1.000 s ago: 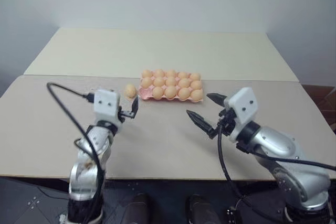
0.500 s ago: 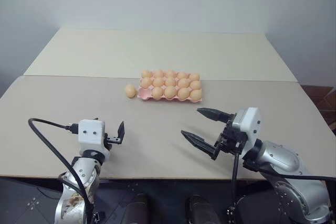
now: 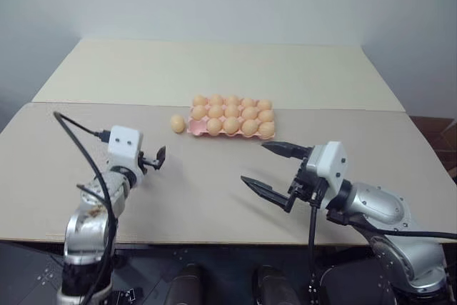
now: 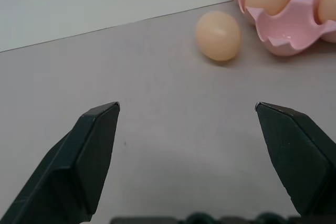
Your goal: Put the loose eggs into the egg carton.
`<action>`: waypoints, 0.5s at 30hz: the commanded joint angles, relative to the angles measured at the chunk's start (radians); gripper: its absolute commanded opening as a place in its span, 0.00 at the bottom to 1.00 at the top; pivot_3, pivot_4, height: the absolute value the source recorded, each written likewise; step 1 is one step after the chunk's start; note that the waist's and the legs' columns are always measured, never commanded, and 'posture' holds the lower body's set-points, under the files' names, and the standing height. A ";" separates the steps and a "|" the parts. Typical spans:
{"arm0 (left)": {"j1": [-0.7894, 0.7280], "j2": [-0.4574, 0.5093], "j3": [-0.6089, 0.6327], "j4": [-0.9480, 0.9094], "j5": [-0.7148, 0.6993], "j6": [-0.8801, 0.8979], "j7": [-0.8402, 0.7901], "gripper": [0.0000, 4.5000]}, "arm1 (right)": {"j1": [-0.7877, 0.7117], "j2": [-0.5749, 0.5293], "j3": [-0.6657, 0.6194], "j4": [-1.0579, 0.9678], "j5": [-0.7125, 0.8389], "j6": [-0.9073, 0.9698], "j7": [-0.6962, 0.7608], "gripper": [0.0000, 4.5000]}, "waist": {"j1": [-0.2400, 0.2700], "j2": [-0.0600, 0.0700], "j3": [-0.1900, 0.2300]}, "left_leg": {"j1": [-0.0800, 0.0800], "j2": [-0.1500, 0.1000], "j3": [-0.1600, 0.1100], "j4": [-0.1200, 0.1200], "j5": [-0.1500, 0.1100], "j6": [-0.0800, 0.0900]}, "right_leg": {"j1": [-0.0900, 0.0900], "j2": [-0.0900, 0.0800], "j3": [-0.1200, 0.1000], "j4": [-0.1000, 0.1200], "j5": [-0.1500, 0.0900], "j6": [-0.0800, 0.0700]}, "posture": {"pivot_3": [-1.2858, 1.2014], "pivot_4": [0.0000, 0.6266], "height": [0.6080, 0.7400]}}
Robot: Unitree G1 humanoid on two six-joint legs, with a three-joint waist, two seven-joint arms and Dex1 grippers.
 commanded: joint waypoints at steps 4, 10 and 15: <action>-0.194 -0.067 -0.021 0.198 0.004 -0.012 0.057 1.00 | -0.072 0.018 0.017 0.001 -0.010 0.002 -0.026 1.00 | 0.002 0.000 0.000 | -0.001 -0.001 0.000 0.000 0.000 0.000 | 0.000 -0.001 0.000 0.000 0.000 0.000 | 0.52 0.24 1.00; -0.320 -0.134 -0.050 0.374 0.030 -0.068 0.117 1.00 | -0.105 0.020 0.021 0.000 0.000 0.024 -0.038 1.00 | 0.005 0.000 0.000 | -0.001 -0.001 0.000 0.000 0.000 0.000 | 0.000 -0.001 0.000 0.001 0.000 0.001 | 0.52 0.24 1.00; -0.397 -0.166 -0.046 0.510 0.032 -0.109 0.150 1.00 | -0.121 0.022 0.019 -0.002 0.003 0.036 -0.041 1.00 | 0.003 0.000 0.000 | -0.001 -0.001 0.000 0.000 0.000 0.000 | 0.000 -0.001 0.000 0.001 0.000 0.001 | 0.52 0.24 1.00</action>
